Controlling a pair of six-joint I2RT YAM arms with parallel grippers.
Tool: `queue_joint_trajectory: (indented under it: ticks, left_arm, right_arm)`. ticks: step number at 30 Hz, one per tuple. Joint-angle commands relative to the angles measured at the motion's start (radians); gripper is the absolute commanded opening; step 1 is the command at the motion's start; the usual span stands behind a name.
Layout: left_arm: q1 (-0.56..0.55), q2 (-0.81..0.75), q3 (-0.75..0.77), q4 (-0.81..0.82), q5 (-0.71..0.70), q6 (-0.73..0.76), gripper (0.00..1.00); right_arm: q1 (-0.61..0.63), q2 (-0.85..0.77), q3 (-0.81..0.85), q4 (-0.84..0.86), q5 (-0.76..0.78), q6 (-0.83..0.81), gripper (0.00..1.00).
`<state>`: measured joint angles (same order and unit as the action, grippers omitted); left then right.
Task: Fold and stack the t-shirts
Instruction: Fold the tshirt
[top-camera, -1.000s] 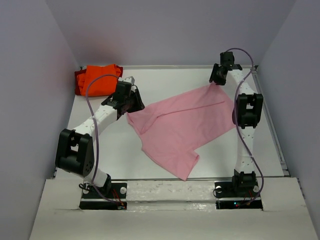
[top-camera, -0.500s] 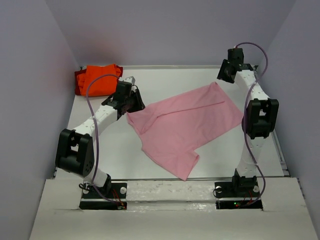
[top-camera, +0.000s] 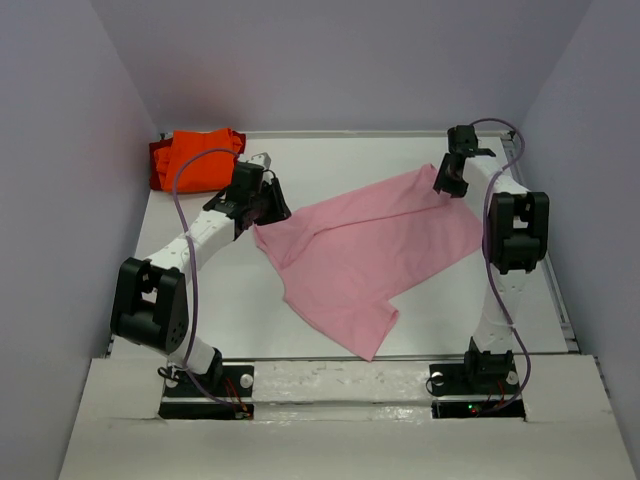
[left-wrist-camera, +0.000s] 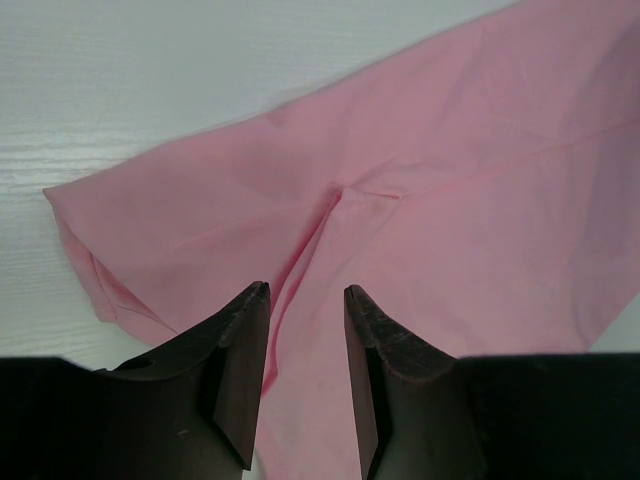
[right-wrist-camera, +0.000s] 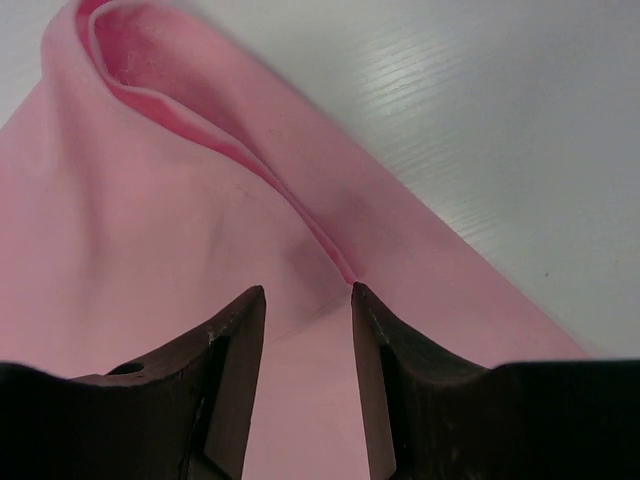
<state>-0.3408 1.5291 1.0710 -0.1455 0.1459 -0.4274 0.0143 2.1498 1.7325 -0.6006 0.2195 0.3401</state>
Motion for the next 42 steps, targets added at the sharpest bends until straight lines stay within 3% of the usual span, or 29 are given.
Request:
queue_joint_trajectory:
  ticks: [1, 13, 15, 20, 25, 27, 29, 37, 42]
  left_arm:
    - [-0.006, -0.046, -0.014, 0.029, 0.012, 0.013, 0.45]
    - [-0.007, -0.044, -0.014, 0.03, 0.012, 0.015, 0.45]
    - [-0.007, -0.044, -0.014, 0.03, 0.012, 0.015, 0.45]
    - [-0.009, -0.044, -0.016, 0.03, 0.009, 0.016, 0.45]
    - [-0.009, -0.044, -0.016, 0.029, 0.011, 0.016, 0.45]
    - [-0.01, -0.044, -0.016, 0.029, 0.009, 0.015, 0.45]
    - [-0.01, -0.043, -0.016, 0.03, 0.011, 0.016, 0.45]
    - [-0.01, -0.044, -0.016, 0.03, 0.012, 0.015, 0.45]
    - [-0.01, -0.044, -0.013, 0.03, 0.012, 0.016, 0.45]
  right_arm:
    - [-0.011, 0.004, 0.027, 0.03, 0.027, 0.007, 0.46]
    - [-0.02, 0.047, 0.018, 0.03, 0.023, 0.004, 0.44]
    - [-0.02, 0.054, 0.022, 0.03, 0.02, 0.002, 0.4]
    - [-0.02, 0.062, 0.032, 0.03, 0.015, -0.001, 0.15]
    - [-0.02, 0.056, 0.036, 0.03, 0.012, -0.009, 0.02]
    - [-0.02, 0.048, 0.041, 0.03, 0.003, -0.01, 0.01]
    - [-0.02, 0.045, 0.053, 0.022, -0.005, -0.015, 0.1]
    - [-0.02, 0.032, 0.071, 0.002, -0.029, -0.018, 0.24]
    - [-0.02, 0.041, 0.081, 0.001, -0.042, -0.021, 0.24]
